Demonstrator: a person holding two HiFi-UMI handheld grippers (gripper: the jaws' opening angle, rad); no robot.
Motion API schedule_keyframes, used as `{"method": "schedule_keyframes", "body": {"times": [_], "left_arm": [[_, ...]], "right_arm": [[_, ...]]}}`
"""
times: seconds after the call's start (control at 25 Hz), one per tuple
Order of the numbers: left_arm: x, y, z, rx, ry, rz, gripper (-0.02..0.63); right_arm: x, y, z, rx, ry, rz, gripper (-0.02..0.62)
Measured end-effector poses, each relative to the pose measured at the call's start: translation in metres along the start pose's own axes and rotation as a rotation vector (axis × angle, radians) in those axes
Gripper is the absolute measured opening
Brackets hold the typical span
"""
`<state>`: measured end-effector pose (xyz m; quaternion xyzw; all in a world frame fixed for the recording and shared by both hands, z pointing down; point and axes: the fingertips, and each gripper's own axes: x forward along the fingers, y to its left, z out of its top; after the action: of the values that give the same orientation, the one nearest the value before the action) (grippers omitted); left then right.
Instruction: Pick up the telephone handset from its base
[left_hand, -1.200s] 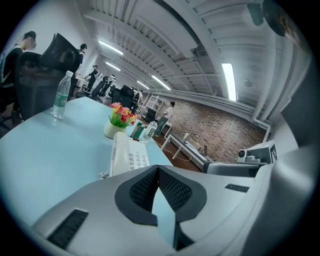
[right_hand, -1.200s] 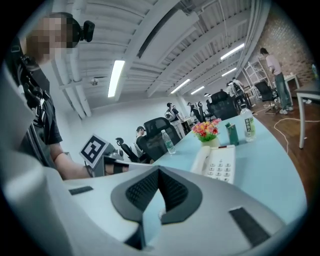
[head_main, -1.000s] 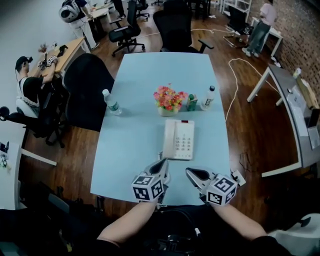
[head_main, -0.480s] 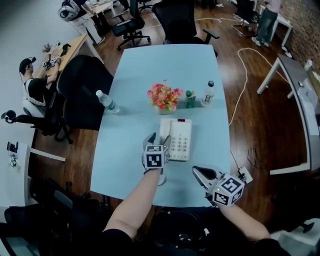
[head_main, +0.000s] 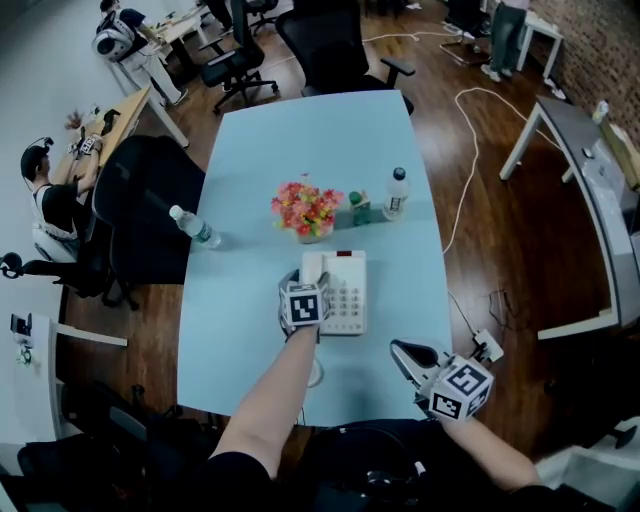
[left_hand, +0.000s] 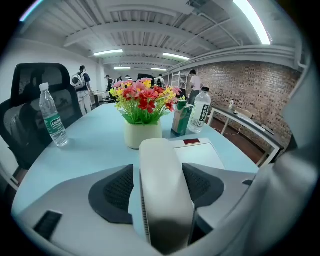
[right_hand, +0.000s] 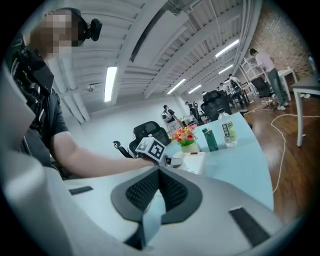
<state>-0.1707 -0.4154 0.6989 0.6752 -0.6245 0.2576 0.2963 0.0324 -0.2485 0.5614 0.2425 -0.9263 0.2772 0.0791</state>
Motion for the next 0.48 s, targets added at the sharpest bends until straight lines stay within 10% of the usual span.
{"method": "schedule_keyframes", "body": {"times": [0.48], "left_arm": [[-0.01, -0.004, 0.005, -0.022, -0.018, -0.038, 0.238]], "right_arm": [[0.005, 0.015, -0.003, -0.001, 0.002, -0.01, 0.018]]}}
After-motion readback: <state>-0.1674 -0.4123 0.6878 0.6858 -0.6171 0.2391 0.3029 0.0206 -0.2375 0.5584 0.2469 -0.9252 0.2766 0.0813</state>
